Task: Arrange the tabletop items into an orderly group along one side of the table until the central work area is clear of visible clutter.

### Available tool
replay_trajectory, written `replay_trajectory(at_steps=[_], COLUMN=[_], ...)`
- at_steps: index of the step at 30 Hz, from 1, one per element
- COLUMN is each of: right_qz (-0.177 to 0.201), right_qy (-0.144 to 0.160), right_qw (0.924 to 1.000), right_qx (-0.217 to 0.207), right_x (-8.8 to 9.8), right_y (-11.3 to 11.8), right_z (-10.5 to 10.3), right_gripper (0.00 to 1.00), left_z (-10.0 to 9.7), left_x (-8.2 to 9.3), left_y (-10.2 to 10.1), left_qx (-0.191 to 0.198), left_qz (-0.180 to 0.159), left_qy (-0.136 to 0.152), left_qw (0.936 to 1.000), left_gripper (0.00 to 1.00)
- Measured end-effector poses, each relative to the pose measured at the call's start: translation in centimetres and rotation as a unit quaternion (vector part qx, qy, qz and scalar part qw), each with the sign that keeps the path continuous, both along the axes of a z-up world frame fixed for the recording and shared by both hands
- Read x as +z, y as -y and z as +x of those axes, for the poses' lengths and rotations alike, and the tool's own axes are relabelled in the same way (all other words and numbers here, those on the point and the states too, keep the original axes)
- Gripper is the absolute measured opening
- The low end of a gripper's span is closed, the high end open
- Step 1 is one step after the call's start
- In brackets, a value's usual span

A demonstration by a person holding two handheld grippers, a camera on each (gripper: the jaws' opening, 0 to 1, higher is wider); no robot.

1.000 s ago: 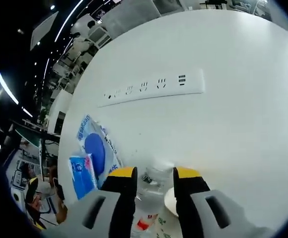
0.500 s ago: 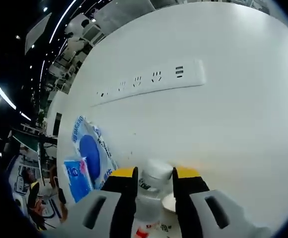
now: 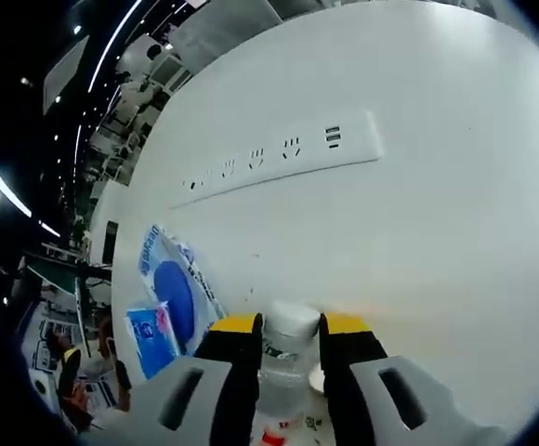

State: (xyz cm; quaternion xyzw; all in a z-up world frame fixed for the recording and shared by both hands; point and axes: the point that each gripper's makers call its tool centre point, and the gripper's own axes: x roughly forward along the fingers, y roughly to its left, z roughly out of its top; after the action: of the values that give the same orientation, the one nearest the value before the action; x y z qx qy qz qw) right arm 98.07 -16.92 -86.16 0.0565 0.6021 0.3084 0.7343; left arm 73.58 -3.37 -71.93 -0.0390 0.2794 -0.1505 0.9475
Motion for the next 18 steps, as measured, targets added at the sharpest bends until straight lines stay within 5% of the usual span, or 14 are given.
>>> replay_trajectory(at_steps=[18], right_qz=[0.011], right_qy=[0.03], right_qw=[0.9994], right_qx=[0.014], right_x=[2.5], right_y=[0.3], right_z=[-0.8], right_gripper=[0.19], left_z=[-1.2], left_x=[0.9], left_y=[0.1], left_qx=[0.001], left_qz=[0.009], left_qy=[0.01], left_qw=[0.9999], left_gripper=[0.98])
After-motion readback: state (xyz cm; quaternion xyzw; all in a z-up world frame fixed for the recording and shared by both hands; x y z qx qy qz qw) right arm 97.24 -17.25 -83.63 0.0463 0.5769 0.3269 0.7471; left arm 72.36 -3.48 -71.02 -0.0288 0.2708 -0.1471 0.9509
